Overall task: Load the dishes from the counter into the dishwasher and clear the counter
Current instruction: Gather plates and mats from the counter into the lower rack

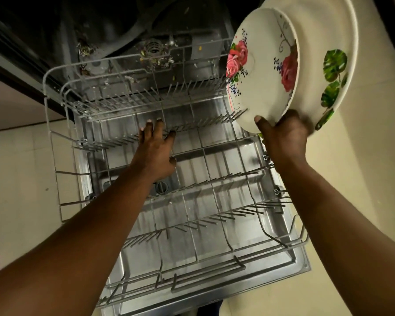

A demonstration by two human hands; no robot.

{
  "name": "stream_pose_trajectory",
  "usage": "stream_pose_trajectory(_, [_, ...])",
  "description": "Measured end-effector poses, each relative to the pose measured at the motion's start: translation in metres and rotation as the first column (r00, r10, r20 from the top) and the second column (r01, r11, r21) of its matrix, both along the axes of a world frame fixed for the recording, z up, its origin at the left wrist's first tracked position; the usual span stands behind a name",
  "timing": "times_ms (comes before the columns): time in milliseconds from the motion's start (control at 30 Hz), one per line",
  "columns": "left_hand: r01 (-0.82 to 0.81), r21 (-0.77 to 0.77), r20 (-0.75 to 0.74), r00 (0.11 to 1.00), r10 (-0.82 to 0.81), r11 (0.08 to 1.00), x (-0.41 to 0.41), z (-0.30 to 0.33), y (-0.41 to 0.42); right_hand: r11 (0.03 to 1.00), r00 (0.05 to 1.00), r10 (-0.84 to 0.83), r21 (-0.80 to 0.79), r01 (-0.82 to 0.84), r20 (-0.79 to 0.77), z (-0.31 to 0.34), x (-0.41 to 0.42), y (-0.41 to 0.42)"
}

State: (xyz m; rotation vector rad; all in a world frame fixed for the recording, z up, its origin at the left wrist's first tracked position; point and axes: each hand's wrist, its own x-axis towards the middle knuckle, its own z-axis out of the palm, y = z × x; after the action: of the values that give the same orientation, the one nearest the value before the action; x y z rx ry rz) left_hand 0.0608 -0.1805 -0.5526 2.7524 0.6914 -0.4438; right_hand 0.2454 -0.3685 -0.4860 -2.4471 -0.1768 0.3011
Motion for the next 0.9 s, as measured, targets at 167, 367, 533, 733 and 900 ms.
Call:
stream_pose_trajectory(167, [-0.086, 0.005, 0.072, 0.994, 0.085, 0.996, -0.037, 0.018, -0.022, 0.993, 0.993, 0.12, 0.021, -0.12, -0.01, 0.022, -0.093, -0.029])
stream_pose_trajectory(367, [-0.15, -0.051, 0.146, 0.977, 0.156, 0.987, -0.104, 0.086, -0.082, 0.913, 0.922, 0.368, -0.143, -0.383, -0.119, 0.05, -0.198, -0.071])
stream_pose_trajectory(533, [-0.177, -0.116, -0.018, 0.984, 0.176, 0.977, -0.132, 0.176, -0.103, 0.817, 0.856, 0.506, -0.26, -0.515, -0.103, 0.117, -0.231, -0.076])
stream_pose_trajectory(733, [-0.19, -0.099, 0.009, 0.981, 0.192, 0.977, -0.15, 0.329, -0.106, 0.708, 0.76, 0.65, -0.346, -0.616, -0.023, 0.246, -0.238, -0.06])
stream_pose_trajectory(900, [-0.146, -0.023, 0.004, 0.989, 0.146, 0.989, -0.187, 0.42, -0.105, 0.605, 0.688, 0.721, -0.411, -0.682, -0.08, 0.346, -0.253, -0.04])
